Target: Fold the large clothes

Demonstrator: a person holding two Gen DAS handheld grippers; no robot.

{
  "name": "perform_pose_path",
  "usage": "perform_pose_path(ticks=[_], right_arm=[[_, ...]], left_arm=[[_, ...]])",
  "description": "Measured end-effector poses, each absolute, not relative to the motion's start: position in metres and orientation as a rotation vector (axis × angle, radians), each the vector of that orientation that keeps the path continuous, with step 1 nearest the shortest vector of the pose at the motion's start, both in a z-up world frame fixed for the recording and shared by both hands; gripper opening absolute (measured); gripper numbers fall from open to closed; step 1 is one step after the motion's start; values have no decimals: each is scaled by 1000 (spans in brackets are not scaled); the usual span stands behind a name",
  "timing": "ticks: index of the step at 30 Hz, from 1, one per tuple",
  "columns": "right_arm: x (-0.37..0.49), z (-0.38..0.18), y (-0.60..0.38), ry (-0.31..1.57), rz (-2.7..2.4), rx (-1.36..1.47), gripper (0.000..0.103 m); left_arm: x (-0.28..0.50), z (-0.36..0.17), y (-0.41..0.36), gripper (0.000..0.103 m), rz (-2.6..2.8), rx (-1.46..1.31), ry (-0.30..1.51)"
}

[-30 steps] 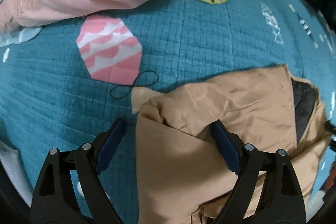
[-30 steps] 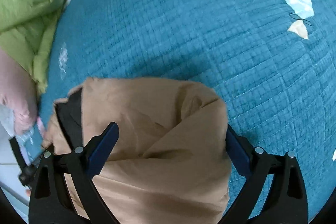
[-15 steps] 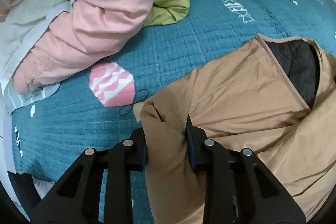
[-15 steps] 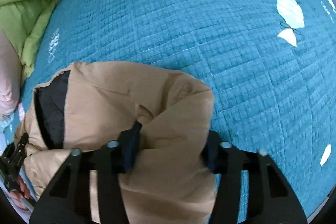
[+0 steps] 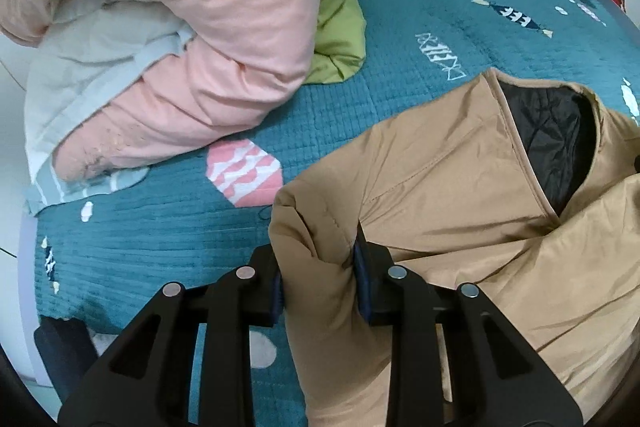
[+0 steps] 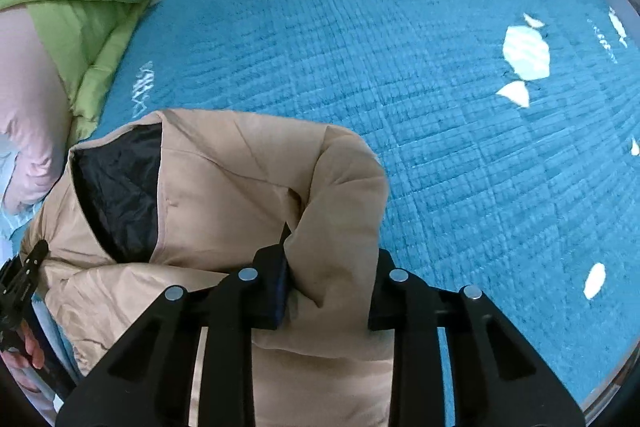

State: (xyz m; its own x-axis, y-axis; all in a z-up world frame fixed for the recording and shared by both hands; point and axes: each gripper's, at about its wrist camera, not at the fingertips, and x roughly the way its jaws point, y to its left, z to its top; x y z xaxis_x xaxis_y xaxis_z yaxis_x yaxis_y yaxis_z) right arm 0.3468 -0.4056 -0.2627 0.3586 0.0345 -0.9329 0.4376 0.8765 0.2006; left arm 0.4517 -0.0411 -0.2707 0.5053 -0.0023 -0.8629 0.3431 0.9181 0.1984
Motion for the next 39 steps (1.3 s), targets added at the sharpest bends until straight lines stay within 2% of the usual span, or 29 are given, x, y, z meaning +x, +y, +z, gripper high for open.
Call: perform_pose_path(ticks=[12, 23, 32, 39], right_arm=[[297, -198, -376, 1111, -253, 435, 19], [218, -152, -330, 1066, -228, 349, 17], [139, -158, -300, 1087, -189, 277, 17], [85, -193, -273, 1154, -147, 214, 17]], left_arm=[[404, -209, -12, 27, -204, 274, 983], [318, -168, 25, 27, -184, 302, 914], [234, -165, 62, 27, -209, 317, 893], [168, -195, 90, 27, -234, 329, 942]])
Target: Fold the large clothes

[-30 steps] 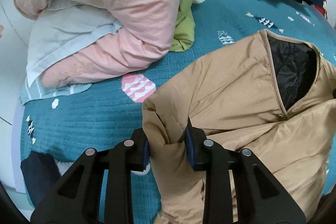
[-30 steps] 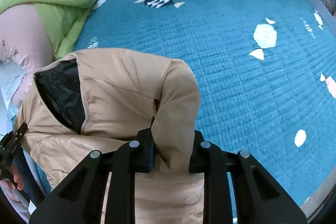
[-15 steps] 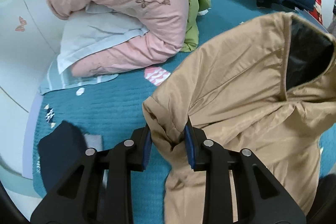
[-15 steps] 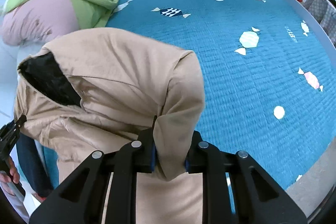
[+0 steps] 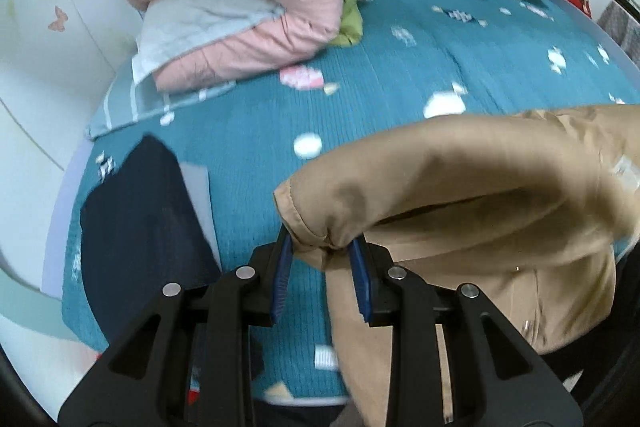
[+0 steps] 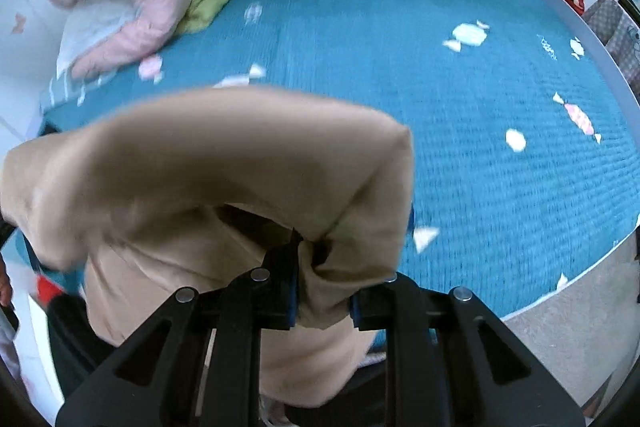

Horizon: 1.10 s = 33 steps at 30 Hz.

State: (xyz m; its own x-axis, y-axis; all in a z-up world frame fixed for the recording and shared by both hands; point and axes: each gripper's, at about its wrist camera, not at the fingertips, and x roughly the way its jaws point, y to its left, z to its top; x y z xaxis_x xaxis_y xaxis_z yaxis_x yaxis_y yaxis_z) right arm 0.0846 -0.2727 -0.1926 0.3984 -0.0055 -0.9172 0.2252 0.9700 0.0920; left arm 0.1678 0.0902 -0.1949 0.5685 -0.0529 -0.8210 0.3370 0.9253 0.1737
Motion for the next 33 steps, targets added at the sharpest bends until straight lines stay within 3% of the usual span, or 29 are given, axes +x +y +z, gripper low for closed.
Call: perform_pose_path(ticks=[7, 8, 9, 11, 18, 21, 23, 26, 27, 29, 31, 33], right_arm=[[50, -249, -241, 1332, -108, 81, 25], [46, -249, -239, 1339, -103, 58, 30], [41, -249, -235, 1352, -102, 28, 35], [28, -244, -232, 1376, -98, 13, 60], [-11, -189, -255, 1290, -154, 77, 62], [-10, -160, -265, 1184, -168, 159, 62], [2, -153, -262, 1125, -160, 186, 62], [33, -177, -246, 1147, -136, 249, 62], [45, -199, -239, 1211, -135, 271, 62], [64, -247, -229, 1317, -115, 312, 55], [73, -297, -225, 1406, -195, 252, 47], [76, -321, -232, 1396, -239, 203, 46]], left_arm=[[119, -257, 110, 28, -231, 402, 1092], [114, -262, 113, 36, -219, 417, 1108], [108, -264, 118, 53, -216, 423, 1123], [97, -258, 128, 60, -232, 408, 1107], [76, -214, 145, 60, -268, 372, 1033], [91, -196, 137, 68, -291, 320, 985], [110, -192, 128, 68, -270, 288, 968], [142, -206, 110, 65, -336, 174, 995], [148, -214, 103, 48, -339, 164, 1014], [167, -258, 86, 29, -292, 171, 1140], [170, -293, 83, 25, -254, 172, 1245], [157, -314, 91, 25, -240, 174, 1275]])
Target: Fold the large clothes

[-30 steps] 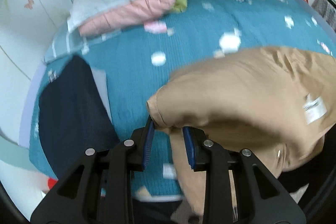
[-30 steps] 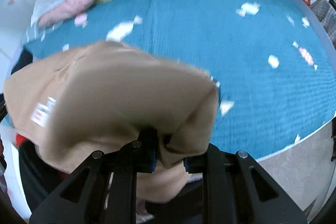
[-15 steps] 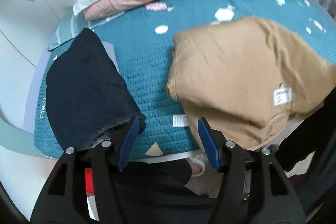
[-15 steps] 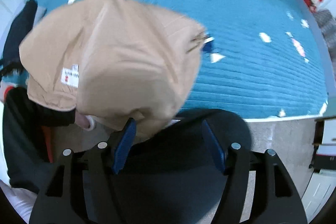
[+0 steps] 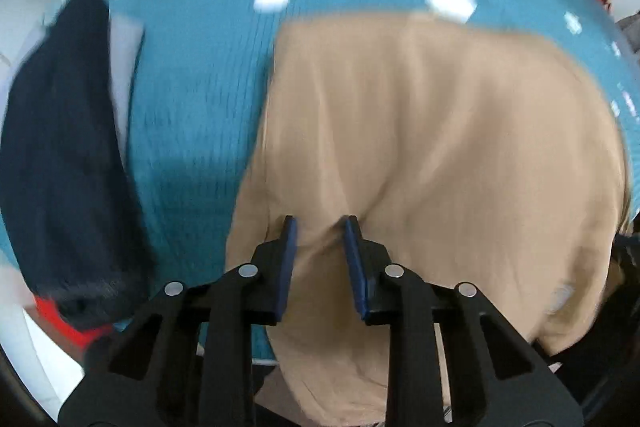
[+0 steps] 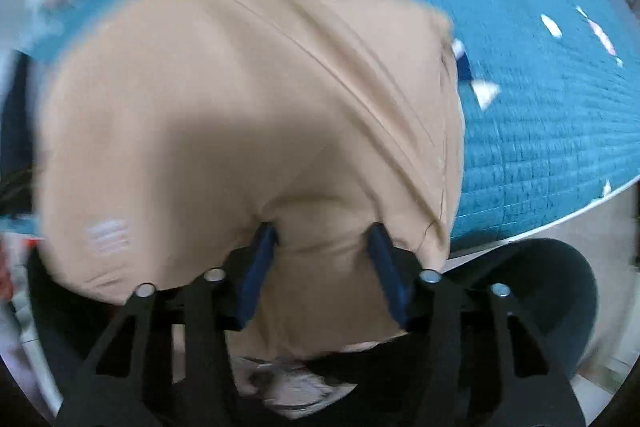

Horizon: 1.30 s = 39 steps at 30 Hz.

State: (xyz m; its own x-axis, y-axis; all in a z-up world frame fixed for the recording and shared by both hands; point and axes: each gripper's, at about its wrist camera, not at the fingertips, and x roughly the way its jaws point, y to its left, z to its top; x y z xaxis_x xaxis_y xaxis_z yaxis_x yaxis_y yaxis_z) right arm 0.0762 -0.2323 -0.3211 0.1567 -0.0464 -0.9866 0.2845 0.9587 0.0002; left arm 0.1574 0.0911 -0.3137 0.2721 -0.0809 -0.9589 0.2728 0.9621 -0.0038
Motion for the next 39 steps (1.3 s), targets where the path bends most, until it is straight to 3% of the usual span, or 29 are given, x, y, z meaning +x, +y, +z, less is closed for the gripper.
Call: perform_pose_path(ticks=[8, 13, 19, 23, 26, 29, 32, 36, 39], right_arm=[[101, -323, -264, 1362, -309, 247, 46], [87, -304, -238, 1414, -195, 165, 47], [78, -270, -269, 1289, -212, 313, 46], [92, -334, -279, 1478, -165, 353, 51], [83, -338, -262, 1435, -186, 238, 54], [81, -333, -260, 1445, -183, 237, 52], [86, -303, -275, 1341, -197, 325, 47], [116, -255, -289, 1146, -188, 367, 47], [157, -259, -293, 1123, -268, 347, 47]], left_arm=[[126, -328, 122, 27, -226, 111, 1322], [123, -290, 119, 27, -246, 122, 1257], [123, -247, 97, 27, -316, 158, 1151], [141, -286, 76, 27, -288, 164, 1252], [132, -318, 74, 27, -248, 175, 1325], [126, -316, 79, 27, -242, 205, 1309], [126, -293, 80, 27, -257, 214, 1266], [151, -249, 73, 27, -306, 164, 1155], [195, -243, 66, 28, -260, 72, 1121]])
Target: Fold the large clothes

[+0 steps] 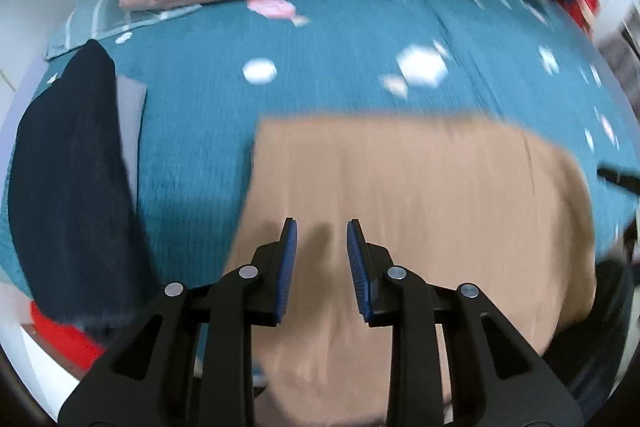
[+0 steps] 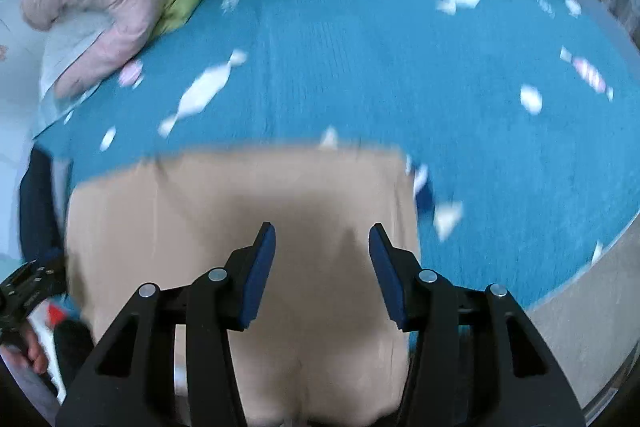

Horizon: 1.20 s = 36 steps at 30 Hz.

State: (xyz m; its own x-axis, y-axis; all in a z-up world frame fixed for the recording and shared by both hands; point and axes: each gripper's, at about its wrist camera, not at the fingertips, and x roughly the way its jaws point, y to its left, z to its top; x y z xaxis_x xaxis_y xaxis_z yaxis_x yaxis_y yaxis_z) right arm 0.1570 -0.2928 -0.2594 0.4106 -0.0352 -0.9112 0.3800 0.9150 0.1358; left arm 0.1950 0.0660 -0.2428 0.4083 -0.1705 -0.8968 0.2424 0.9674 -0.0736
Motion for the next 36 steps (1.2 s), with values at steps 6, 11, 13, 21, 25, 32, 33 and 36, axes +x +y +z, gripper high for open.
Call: perform_pose_path(ticks=[6, 11, 13, 21, 25, 32, 33, 36], right_arm=[[199, -332, -304, 1227, -327, 302, 41], [203, -331, -328, 1197, -360, 337, 40], [200, -331, -336, 1190, -358, 414, 40], [165, -260, -301, 973, -260, 415, 40], [161, -235, -249, 880, -134, 346, 29], [179, -273, -203, 953, -40, 329, 17], [179, -278, -201, 953, -40, 333, 17], [180, -289, -191, 926, -39, 270, 17]], left_arm=[[269, -301, 55, 27, -118, -55, 1221], [264, -312, 62, 27, -156, -52, 1170], [265, -312, 71, 25, -172, -77, 1177], [235, -259, 81, 25, -154, -66, 1073], [228, -242, 43, 25, -229, -10, 995], [226, -277, -21, 25, -311, 45, 1006], [225, -287, -23, 24, -304, 44, 1015], [222, -303, -23, 24, -300, 51, 965]])
